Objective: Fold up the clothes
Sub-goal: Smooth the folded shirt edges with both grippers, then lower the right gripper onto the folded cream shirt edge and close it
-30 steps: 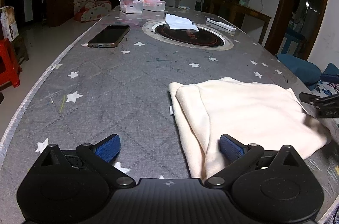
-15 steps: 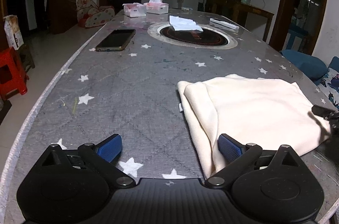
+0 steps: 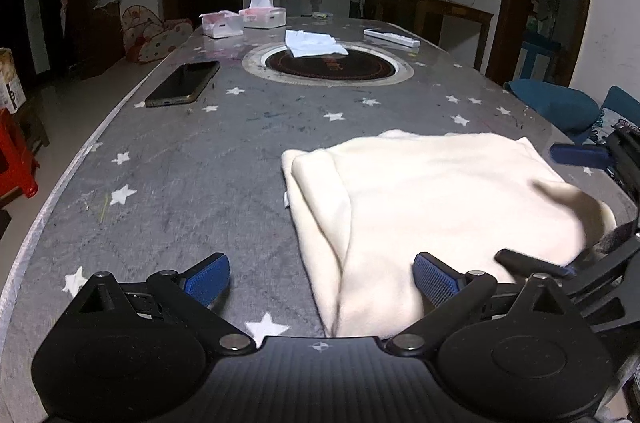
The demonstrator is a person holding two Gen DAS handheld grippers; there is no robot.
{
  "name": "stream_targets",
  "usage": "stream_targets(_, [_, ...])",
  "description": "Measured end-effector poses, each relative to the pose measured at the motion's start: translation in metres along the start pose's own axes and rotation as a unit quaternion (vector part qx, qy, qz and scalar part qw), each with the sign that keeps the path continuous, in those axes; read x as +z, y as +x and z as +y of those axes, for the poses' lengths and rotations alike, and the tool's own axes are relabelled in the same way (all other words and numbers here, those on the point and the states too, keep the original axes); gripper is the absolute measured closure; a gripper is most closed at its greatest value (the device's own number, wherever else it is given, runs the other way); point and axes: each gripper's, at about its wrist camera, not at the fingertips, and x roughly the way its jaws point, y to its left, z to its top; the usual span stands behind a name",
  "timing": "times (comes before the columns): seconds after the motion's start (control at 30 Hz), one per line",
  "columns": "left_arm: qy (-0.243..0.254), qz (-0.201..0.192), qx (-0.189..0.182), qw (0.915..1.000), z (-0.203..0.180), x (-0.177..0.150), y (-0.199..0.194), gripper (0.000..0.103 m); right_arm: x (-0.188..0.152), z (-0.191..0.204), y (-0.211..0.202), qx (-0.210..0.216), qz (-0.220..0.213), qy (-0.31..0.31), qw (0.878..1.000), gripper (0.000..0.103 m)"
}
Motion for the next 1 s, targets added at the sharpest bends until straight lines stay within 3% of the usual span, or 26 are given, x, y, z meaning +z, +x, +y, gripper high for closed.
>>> stream_targets(0.47, [-0.002, -0.002, 0.002, 1.0000, 0.000, 0.000, -0.002, 0.001, -0.031, -0.042, -0.031, -0.053, 0.031, 0.060, 0.996, 0.000])
stream_targets(0.6, [-0.003, -0.004, 0.000, 1.0000, -0.002, 0.002, -0.002, 0.001, -0.034, -0.063, -0.037, -0.099, 0.026, 0.095, 0.990, 0.000])
stream_targets(0.67, [-0.005, -0.002, 0.000, 1.0000, -0.002, 0.001, 0.000, 0.001, -0.040, -0.069, -0.032, -0.117, 0.047, 0.099, 0.987, 0.000])
stream_targets(0.73, [-0.007, 0.000, -0.001, 1.0000, -0.001, 0.000, 0.000, 0.001, -0.051, -0.073, -0.026, -0.119, 0.073, 0.102, 0.985, 0.000])
stream_targets(1.0, [-0.008, -0.006, 0.001, 1.0000, 0.001, 0.003, -0.003, 0.001, -0.052, -0.086, -0.034, -0.128, 0.057, 0.123, 0.982, 0.000])
